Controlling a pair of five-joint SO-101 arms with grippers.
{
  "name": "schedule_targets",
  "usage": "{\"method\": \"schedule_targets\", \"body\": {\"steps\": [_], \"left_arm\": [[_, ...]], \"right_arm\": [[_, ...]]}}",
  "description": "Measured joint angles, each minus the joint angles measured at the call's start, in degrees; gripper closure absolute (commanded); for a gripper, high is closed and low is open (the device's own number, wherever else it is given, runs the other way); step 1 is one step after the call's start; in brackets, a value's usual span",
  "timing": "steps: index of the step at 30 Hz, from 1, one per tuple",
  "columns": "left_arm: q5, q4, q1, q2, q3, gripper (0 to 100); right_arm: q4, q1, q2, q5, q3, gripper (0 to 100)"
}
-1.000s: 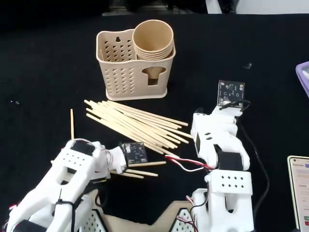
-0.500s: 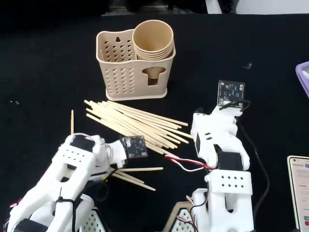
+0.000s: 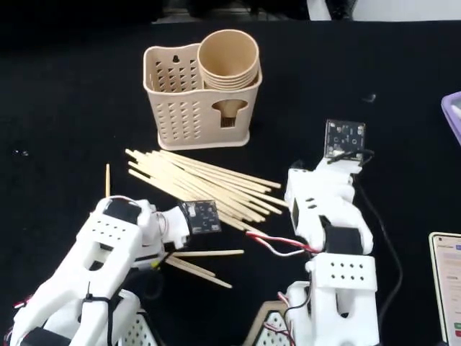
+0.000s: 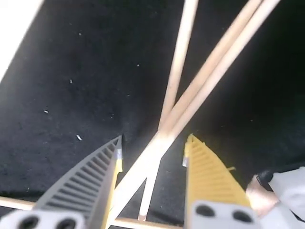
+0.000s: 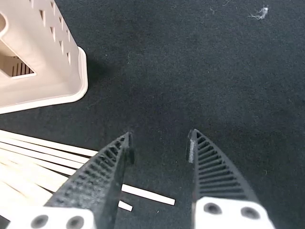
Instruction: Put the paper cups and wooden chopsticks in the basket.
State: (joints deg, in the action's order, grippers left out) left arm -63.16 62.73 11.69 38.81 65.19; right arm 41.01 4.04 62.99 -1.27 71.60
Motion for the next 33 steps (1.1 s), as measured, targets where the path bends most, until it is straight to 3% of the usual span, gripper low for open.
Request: {"method": "schedule_targets", "body": {"steps": [4, 11, 23, 29, 33], "left_arm": [[0.0, 0.5, 0.0, 0.0, -0.4, 79], [4.0, -6.9, 0.0, 0.0, 1.0, 79], [5.7, -7.8, 2.3, 0.0, 3.4, 79], [5.7, -7.8, 3.8, 0.0, 3.4, 96], [5.7, -7.8, 4.2, 0.0, 3.4, 96]], "right_arm": [[0.0, 0.0, 0.0, 0.0, 0.0, 80.9], [0.0, 0.0, 0.0, 0.0, 0.0, 80.9], [0.0, 0.0, 0.0, 0.0, 0.0, 80.9], [0.0, 0.0, 0.0, 0.0, 0.0, 80.9], [0.0, 0.0, 0.0, 0.0, 0.0, 80.9]]}}
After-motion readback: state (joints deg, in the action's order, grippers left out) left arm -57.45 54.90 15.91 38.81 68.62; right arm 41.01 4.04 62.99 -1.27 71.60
